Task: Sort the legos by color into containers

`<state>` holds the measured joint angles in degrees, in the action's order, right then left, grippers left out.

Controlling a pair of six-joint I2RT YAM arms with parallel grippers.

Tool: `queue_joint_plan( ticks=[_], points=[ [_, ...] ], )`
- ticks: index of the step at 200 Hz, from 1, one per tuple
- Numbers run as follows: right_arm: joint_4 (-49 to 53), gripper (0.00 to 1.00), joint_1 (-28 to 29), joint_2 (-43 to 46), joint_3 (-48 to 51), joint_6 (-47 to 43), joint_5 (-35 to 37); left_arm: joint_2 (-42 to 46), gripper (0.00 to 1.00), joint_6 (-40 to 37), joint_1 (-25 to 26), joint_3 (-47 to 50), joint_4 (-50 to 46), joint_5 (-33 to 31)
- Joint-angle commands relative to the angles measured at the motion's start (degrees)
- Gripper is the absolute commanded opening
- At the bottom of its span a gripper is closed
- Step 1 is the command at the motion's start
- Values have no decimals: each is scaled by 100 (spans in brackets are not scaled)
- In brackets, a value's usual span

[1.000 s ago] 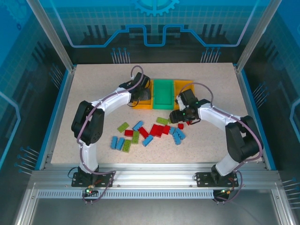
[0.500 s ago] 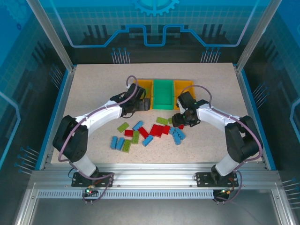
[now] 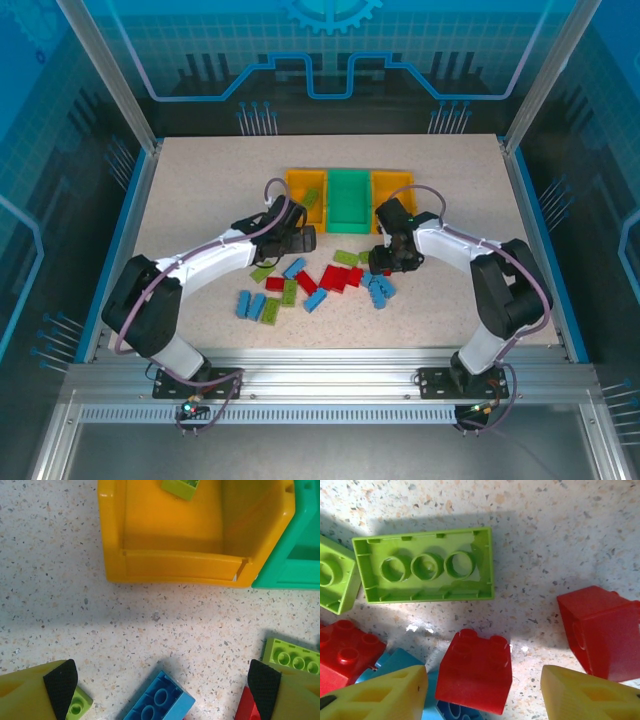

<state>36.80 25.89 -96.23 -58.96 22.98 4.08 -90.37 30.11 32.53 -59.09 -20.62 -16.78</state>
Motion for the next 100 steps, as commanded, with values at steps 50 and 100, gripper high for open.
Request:
queue_joint_plan(
  ticks=[50,100],
  points=[
    [223,44,173,-222,-292,147,130,237,93,136,52,176,75,-205],
    [367,34,179,-24,-372,144,284,249,93,179,56,266,94,-219]
  ],
)
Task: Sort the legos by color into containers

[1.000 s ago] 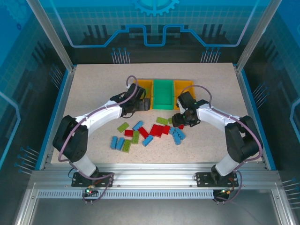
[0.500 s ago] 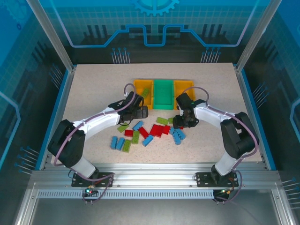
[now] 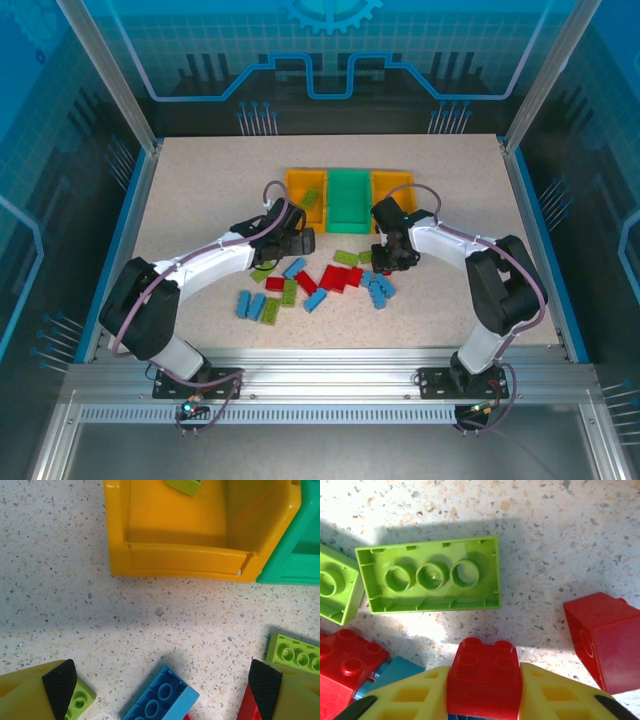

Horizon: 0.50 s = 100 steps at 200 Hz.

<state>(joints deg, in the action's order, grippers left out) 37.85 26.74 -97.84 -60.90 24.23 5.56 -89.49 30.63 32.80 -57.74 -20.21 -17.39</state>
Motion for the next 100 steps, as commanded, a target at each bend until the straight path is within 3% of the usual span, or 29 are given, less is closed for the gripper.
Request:
queue_joint_plan(
  ticks=[1,52,100],
  points=[
    [265,34,94,144,-181,20,137,161,93,127,27,131,52,-163],
    [483,34,-23,453,-756,-116,363,212,93,93,77,182,17,-203],
    [95,34,-595,321,-1488,-295,576,177,94,-2,307,167,-128,-329]
  ],
)
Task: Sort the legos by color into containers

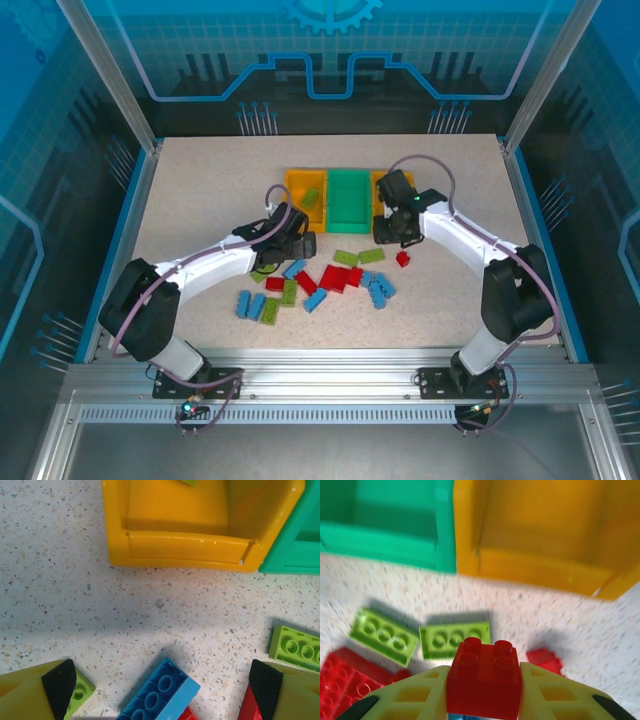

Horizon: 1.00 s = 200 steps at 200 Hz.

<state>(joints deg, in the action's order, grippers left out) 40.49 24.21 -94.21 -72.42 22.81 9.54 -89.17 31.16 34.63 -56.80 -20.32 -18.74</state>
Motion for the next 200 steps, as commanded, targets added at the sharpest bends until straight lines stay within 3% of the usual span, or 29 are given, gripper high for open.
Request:
queue_joint_plan(
  ticks=[1,50,92,155,200],
  points=[
    [-184,34,-357,-61,-348,-153,179,145,94,-52,123,73,-120,-188],
    [-436,33,-890,-1217,-1201,-286,-32,112,94,-145,356,106,-270,-129],
    [-439,35,-976,-1794,-1590,-321,-216,78,94,-256,617,165,-272,-24],
    [-454,56,-968,-1732,-1392,-389,-296,-165,93,-282,739,18,-329,-69],
    [-515,61,-943,-1327,-1076,-434,-332,-347,93,-232,736,-251,-566,-184]
  ],
)
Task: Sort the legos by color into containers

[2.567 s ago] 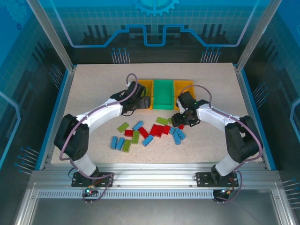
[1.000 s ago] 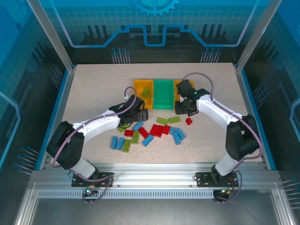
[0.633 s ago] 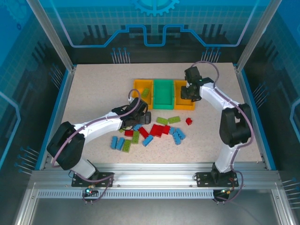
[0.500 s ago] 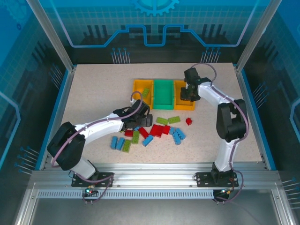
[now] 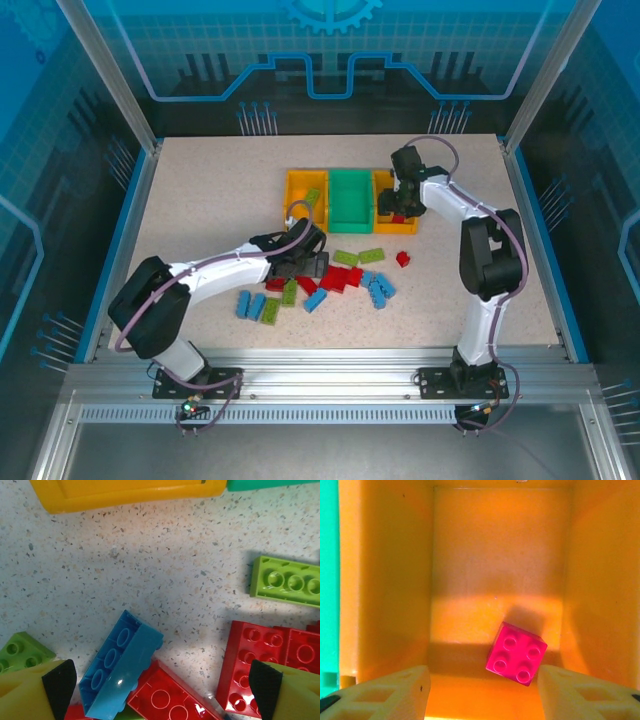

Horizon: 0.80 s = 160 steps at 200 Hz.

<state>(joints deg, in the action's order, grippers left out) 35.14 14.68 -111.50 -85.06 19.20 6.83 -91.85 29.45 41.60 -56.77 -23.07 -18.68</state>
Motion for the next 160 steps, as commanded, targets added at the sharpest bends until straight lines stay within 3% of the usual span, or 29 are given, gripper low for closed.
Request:
queue_joint_plan(
  ticks=[1,25,62,92,115,160],
  points=[
    [20,62,9,419,194,-74,-65,-78,93,-58,40,-254,-306,-203],
    [-22,65,35,719,383,-146,-175,17,93,126,15,-206,-610,-653],
    [-55,70,95,1075,542,-356,-376,526,93,-401,-191,220,-679,-753],
    [-7,71,93,1189,650,-374,-436,1242,93,-509,-674,755,-523,-266],
    [-42,71,171,1301,814,-386,-593,1644,92,-620,-739,971,-492,-152],
    [-22,71,345,1459,1004,-348,-509,1364,89,-535,-785,916,-430,342]
  ],
)
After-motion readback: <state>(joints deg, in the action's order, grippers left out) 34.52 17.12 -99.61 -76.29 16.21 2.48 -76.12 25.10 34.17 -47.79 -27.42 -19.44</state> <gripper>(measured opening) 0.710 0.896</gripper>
